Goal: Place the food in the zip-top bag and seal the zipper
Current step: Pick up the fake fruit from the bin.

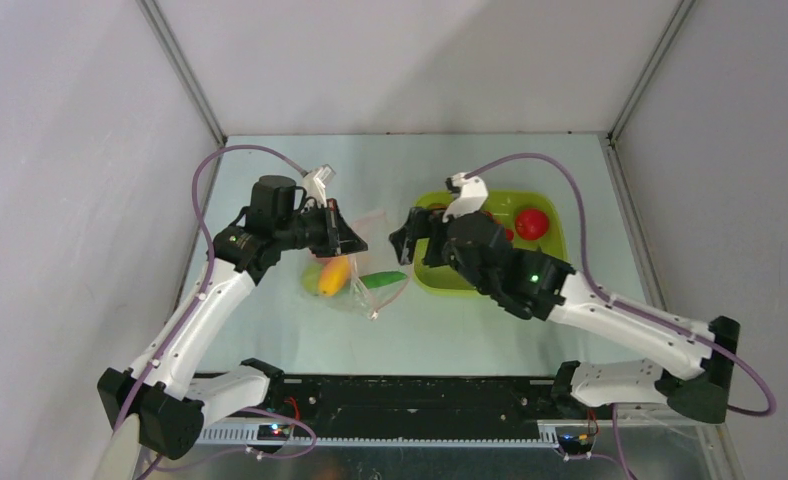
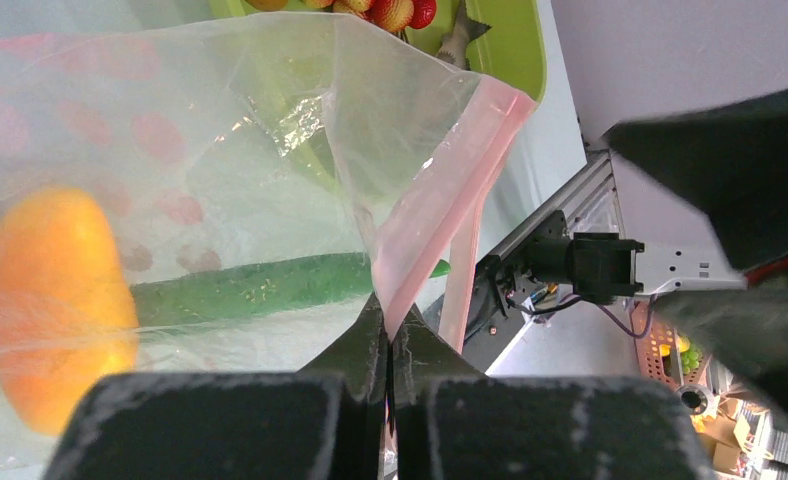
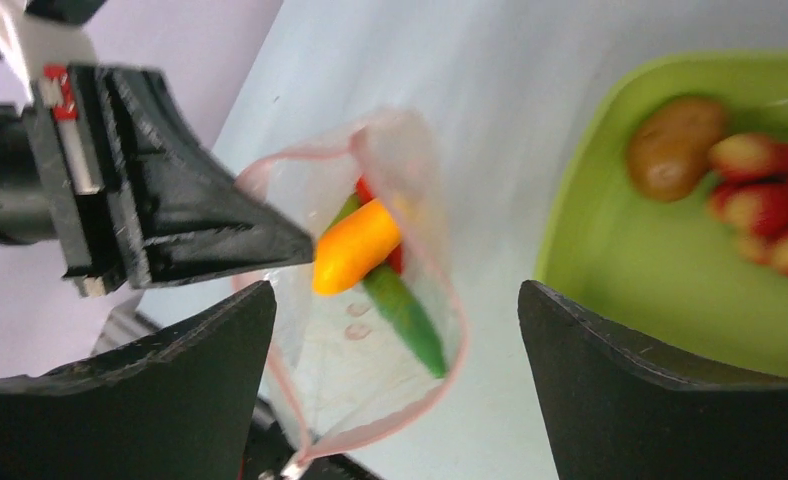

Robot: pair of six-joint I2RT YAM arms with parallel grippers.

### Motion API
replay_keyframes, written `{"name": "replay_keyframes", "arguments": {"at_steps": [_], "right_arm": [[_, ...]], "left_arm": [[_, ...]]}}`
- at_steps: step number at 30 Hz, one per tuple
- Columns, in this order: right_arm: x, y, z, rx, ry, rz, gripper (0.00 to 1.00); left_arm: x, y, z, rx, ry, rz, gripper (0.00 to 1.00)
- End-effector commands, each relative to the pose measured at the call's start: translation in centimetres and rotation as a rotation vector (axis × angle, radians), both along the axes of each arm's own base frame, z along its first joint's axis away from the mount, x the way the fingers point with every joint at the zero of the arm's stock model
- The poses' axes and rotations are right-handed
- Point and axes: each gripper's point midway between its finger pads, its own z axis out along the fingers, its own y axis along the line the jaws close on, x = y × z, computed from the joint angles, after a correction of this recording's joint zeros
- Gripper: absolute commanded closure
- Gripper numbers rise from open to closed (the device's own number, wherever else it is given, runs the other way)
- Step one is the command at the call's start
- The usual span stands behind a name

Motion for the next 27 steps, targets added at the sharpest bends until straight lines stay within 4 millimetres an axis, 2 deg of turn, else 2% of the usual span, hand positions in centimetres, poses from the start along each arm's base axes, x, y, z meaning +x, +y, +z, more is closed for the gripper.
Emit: {"name": "replay_keyframes", "arguments": {"at_steps": [1,2,3,4,5,6,7,8,9,10,16,20,24,27], "right_arm": [[2.8,-6.4,2.4,-0.078,-0.108,-0.176,0.03],[2.9,-7.0,1.4,-0.096,-0.086,-0.178,0.01],[3.7,-8.7,1.4,-0.079,-0.071,-0.219,0.01],[3.6,-9.1,0.3,-0.079,-0.043,-0.204,0.01],[4.4,-10.7,0.3,-0.06,-0.037,-0.246,0.0],[4.4,-11.1,-0.8,-0.066,-0.014,-0.235,0.0],[5.2,-12.7,-1.0,-0.06,-0.008,-0.278,0.0],[5.3,-13.2,-2.0,-0.068,0.013,-0.272,0.01],[6.5,-15.2,-2.5,-0.081,0.024,-0.325,0.01],[6.6,-15.3,-3.5,-0.093,0.05,-0.314,0.01],[9.5,-20.6,-7.9,-0.261,0.14,-0.469,0.0],[11.0,-25.3,-11.2,-0.343,0.241,-0.666,0.01],[12.3,-28.1,-14.4,-0.427,0.313,-0.768,0.01],[13.8,-28.6,-15.5,-0.419,0.319,-0.792,0.01]], "left_arm": [[-0.3,-0.5,1.9,-0.038,-0.062,-0.038,1.0],[-0.3,-0.5,1.9,-0.038,-0.061,-0.04,1.0],[-0.3,-0.5,1.9,-0.038,-0.06,-0.038,1.0],[-0.3,-0.5,1.8,-0.038,-0.059,-0.037,1.0],[-0.2,-0.5,1.8,-0.037,-0.058,-0.037,1.0],[-0.2,-0.5,1.7,-0.037,-0.056,-0.036,1.0],[-0.2,-0.5,1.7,-0.037,-0.056,-0.036,1.0],[-0.2,-0.5,1.7,-0.036,-0.053,-0.037,1.0],[-0.2,-0.6,1.6,-0.037,-0.052,-0.039,1.0],[-0.2,-0.7,1.6,-0.039,-0.046,-0.044,1.0],[-0.1,-0.7,1.4,-0.038,-0.038,-0.047,1.0],[-0.2,-0.7,1.4,-0.039,-0.04,-0.049,1.0],[-0.2,-0.7,1.4,-0.038,-0.043,-0.051,1.0],[-0.3,-0.8,1.5,-0.039,-0.043,-0.055,1.0]]}}
